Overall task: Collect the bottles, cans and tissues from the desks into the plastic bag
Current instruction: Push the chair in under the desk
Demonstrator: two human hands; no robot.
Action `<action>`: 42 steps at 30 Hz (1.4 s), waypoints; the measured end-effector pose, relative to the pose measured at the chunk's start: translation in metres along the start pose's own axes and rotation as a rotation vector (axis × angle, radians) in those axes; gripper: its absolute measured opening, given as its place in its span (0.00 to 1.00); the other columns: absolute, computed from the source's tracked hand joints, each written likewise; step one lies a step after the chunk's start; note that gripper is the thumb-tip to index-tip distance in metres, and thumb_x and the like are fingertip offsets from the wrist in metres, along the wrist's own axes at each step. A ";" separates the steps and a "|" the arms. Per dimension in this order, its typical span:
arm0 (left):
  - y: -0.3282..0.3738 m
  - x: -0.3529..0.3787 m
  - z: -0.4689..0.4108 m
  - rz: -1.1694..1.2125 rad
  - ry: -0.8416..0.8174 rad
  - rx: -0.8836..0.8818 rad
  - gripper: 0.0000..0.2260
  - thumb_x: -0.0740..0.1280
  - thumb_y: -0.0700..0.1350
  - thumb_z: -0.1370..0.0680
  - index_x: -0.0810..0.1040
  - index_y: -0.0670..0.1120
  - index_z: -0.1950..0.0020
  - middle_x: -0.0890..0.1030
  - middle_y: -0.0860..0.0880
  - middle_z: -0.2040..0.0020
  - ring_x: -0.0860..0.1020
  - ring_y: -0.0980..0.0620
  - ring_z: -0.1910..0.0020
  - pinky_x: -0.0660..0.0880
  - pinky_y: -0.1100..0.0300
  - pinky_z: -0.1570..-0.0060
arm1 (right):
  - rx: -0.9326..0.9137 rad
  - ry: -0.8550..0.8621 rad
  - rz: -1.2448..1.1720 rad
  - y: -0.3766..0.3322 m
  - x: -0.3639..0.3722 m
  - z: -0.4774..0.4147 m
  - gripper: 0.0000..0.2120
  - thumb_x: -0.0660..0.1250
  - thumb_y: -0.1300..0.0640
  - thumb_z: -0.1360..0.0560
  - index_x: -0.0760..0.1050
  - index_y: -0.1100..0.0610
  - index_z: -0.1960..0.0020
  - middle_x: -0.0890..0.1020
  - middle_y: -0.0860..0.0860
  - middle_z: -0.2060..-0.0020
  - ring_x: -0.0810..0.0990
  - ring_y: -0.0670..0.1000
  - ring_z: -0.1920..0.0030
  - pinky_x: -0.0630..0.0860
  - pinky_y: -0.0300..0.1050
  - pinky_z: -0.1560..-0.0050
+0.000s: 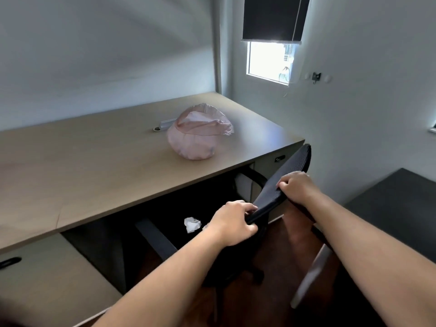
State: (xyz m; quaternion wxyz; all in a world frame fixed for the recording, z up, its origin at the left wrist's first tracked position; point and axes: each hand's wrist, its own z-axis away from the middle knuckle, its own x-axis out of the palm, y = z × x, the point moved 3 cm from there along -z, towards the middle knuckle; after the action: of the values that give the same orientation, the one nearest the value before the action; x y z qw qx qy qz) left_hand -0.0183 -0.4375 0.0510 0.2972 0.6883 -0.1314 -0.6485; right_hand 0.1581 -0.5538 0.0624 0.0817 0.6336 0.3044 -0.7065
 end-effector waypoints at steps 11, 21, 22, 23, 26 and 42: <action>0.050 0.045 -0.006 0.076 -0.262 0.107 0.28 0.68 0.62 0.31 0.73 0.53 0.33 0.78 0.53 0.43 0.77 0.55 0.45 0.74 0.58 0.41 | 0.131 0.070 -0.042 0.053 -0.027 0.040 0.13 0.61 0.61 0.27 0.84 0.56 0.53 0.84 0.53 0.49 0.80 0.55 0.48 0.76 0.43 0.48; -0.076 0.002 -0.049 -0.043 -0.142 -0.136 0.18 0.65 0.55 0.23 0.74 0.51 0.35 0.74 0.51 0.39 0.76 0.51 0.44 0.72 0.56 0.40 | 0.027 -0.236 -0.035 -0.023 0.019 0.001 0.13 0.60 0.58 0.26 0.81 0.53 0.49 0.82 0.50 0.49 0.81 0.52 0.50 0.79 0.46 0.47; -0.090 0.002 -0.056 -0.082 -0.181 -0.152 0.19 0.65 0.55 0.24 0.73 0.52 0.34 0.73 0.51 0.38 0.76 0.51 0.43 0.73 0.56 0.39 | 0.023 -0.291 -0.034 -0.033 0.032 -0.010 0.13 0.60 0.59 0.26 0.81 0.54 0.48 0.83 0.51 0.48 0.81 0.52 0.48 0.78 0.45 0.46; -0.102 0.002 -0.062 -0.113 -0.217 -0.163 0.20 0.66 0.54 0.24 0.72 0.52 0.34 0.71 0.51 0.36 0.75 0.51 0.42 0.73 0.56 0.40 | 0.025 -0.337 -0.024 -0.039 0.044 -0.019 0.13 0.60 0.59 0.26 0.81 0.55 0.47 0.83 0.51 0.48 0.80 0.52 0.47 0.77 0.44 0.45; -0.140 0.008 -0.088 -0.197 -0.312 -0.157 0.23 0.67 0.54 0.25 0.69 0.53 0.32 0.69 0.51 0.34 0.74 0.51 0.39 0.73 0.57 0.41 | 0.085 -0.429 -0.003 -0.044 0.085 -0.050 0.13 0.60 0.58 0.26 0.81 0.55 0.48 0.83 0.52 0.48 0.81 0.52 0.47 0.77 0.45 0.43; -0.301 0.208 -0.151 -0.448 -0.847 -0.064 0.32 0.69 0.50 0.27 0.59 0.55 0.26 0.58 0.47 0.26 0.65 0.43 0.31 0.68 0.48 0.36 | 0.492 -0.805 -0.037 0.030 0.372 -0.034 0.32 0.66 0.49 0.27 0.58 0.55 0.27 0.66 0.56 0.33 0.71 0.59 0.37 0.75 0.52 0.42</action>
State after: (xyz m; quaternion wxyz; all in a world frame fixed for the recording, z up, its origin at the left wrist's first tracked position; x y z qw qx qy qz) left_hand 0.0929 -0.2813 -0.2958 0.0916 0.3653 -0.0692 -0.9238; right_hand 0.1331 -0.4589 -0.2994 0.0282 0.3041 0.0834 -0.9486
